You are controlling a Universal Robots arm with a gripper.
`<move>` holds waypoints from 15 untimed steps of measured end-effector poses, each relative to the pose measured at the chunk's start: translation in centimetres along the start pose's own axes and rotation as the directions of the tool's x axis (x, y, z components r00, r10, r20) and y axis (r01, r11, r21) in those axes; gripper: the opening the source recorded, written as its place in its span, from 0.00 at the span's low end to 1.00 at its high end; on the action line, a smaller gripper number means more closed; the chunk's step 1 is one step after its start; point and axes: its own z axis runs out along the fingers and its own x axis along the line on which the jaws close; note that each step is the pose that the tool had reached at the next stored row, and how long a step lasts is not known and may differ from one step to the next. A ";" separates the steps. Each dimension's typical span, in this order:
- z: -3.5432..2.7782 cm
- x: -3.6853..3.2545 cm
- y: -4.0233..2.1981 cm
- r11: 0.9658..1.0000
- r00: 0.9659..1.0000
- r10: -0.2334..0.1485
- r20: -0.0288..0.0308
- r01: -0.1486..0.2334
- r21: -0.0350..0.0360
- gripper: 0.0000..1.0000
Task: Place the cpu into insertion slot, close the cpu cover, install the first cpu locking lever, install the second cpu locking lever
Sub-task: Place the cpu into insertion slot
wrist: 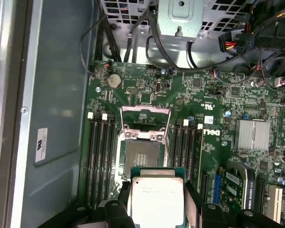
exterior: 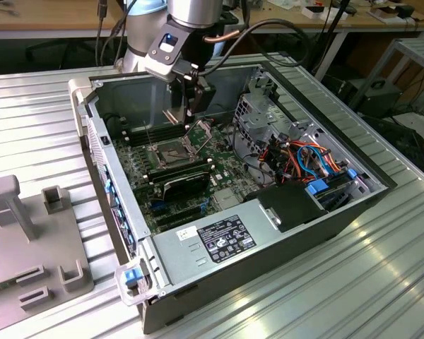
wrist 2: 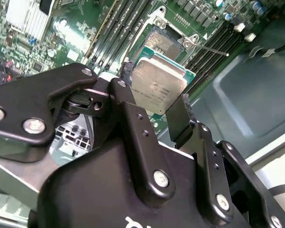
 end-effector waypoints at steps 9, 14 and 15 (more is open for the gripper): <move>2.09 0.64 0.20 0.998 0.998 0.067 0.002 -0.067 0.004 0.53; 3.46 1.15 0.27 0.995 0.995 0.099 0.002 -0.099 0.006 0.53; 3.71 1.25 0.27 0.995 0.995 0.095 0.002 -0.095 0.006 0.53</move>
